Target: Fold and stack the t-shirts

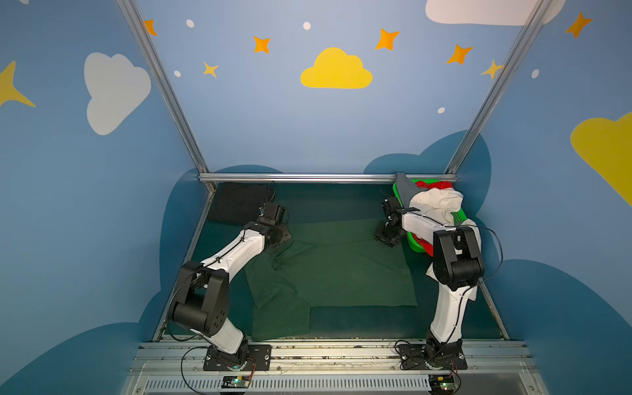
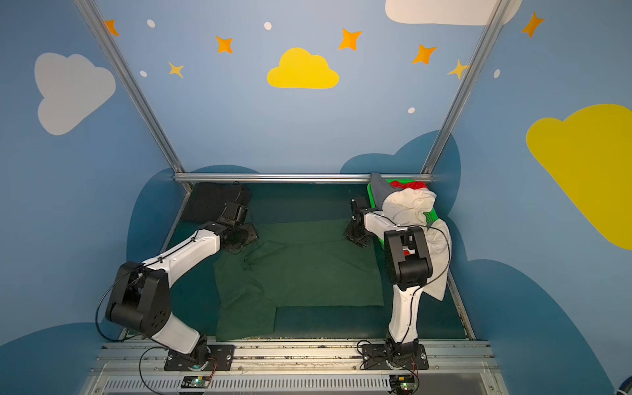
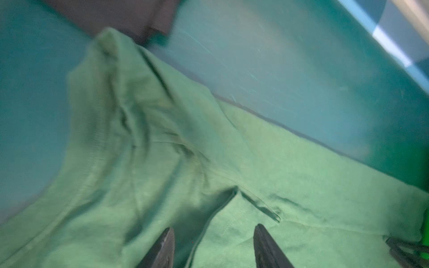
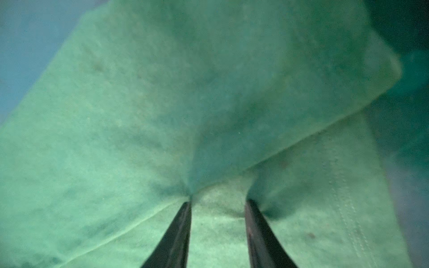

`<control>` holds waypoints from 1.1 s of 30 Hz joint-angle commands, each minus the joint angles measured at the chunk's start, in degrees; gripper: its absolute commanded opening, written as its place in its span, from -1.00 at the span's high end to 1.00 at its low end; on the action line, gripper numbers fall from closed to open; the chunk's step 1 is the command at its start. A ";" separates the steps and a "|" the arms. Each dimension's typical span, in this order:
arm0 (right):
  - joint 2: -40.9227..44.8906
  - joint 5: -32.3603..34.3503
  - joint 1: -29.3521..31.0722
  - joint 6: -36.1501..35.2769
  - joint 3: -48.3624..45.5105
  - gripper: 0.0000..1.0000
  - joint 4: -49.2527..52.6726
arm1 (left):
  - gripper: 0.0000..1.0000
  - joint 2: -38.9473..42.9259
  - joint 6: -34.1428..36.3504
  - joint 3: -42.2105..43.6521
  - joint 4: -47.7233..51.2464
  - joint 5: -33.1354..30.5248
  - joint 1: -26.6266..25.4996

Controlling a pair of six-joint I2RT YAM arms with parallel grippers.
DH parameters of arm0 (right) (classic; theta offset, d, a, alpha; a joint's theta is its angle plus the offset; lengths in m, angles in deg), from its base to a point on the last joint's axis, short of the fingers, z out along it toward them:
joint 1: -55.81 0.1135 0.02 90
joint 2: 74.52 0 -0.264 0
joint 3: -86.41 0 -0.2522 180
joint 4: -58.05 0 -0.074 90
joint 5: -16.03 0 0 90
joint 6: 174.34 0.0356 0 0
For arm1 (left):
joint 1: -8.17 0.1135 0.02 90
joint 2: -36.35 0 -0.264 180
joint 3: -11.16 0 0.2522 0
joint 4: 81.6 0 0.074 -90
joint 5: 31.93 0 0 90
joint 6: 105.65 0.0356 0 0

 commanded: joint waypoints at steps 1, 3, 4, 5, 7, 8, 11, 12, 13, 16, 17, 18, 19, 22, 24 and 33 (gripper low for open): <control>4.16 -1.62 0.19 -0.83 -3.03 0.00 3.43 | -0.10 -2.58 2.10 -1.72 0.77 -0.95 -2.02; 6.78 -1.83 0.22 -0.75 -4.27 -0.24 3.58 | -0.10 -4.90 2.48 -3.38 1.94 -1.63 -2.78; 7.95 -2.09 0.13 -0.74 -4.81 -0.32 3.64 | -0.10 -6.08 2.68 -4.44 2.84 -2.34 -3.03; 9.16 -2.20 0.04 -0.87 -5.39 -0.33 3.67 | -0.09 -7.40 2.83 -5.43 3.72 -2.83 -3.35; 11.98 -1.62 -0.21 -0.76 -6.59 -0.35 4.00 | -0.09 -10.33 3.64 -7.53 5.13 -3.14 -3.71; 13.26 -1.39 -0.33 -0.82 -7.13 -0.35 4.10 | -0.08 -11.68 4.00 -8.45 5.61 -3.14 -4.01; 17.78 0.45 -0.44 -0.98 -9.06 -0.45 4.37 | -0.08 -14.79 4.65 -10.43 5.94 -3.45 -4.38; 19.01 0.91 -0.40 -1.05 -9.65 -0.47 4.47 | -0.08 -15.52 4.77 -11.02 5.95 -3.14 -4.53; 20.26 1.04 -0.48 -1.29 -10.21 -0.48 4.38 | -0.08 -16.57 4.74 -11.73 6.04 -2.90 -4.50; 22.70 1.10 -0.80 -1.88 -11.33 -0.49 4.81 | -0.06 -19.02 4.22 -13.71 7.16 -2.65 -4.84; 23.29 0.89 -1.03 -2.05 -11.71 -0.49 4.78 | -0.04 -19.68 4.18 -14.21 7.35 -2.78 -5.09; 23.73 0.78 -1.15 -2.06 -12.08 -0.50 4.72 | 0.00 -20.16 4.09 -14.37 7.45 -2.92 -5.32; 24.18 0.69 -1.37 -2.15 -12.36 -0.50 4.72 | 0.03 -20.60 3.92 -14.54 7.62 -3.26 -5.54; 24.82 0.78 -2.01 -2.48 -12.84 -0.50 5.09 | 0.16 -21.00 2.99 -14.37 7.80 -4.37 -6.30; 24.94 0.78 -2.32 -2.67 -13.09 -0.50 5.17 | 0.33 -20.76 2.50 -13.76 7.30 -4.58 -6.77; 24.74 0.34 -3.19 -3.33 -13.26 -0.47 5.09 | 0.92 -20.08 0.79 -13.18 7.19 -4.89 -7.69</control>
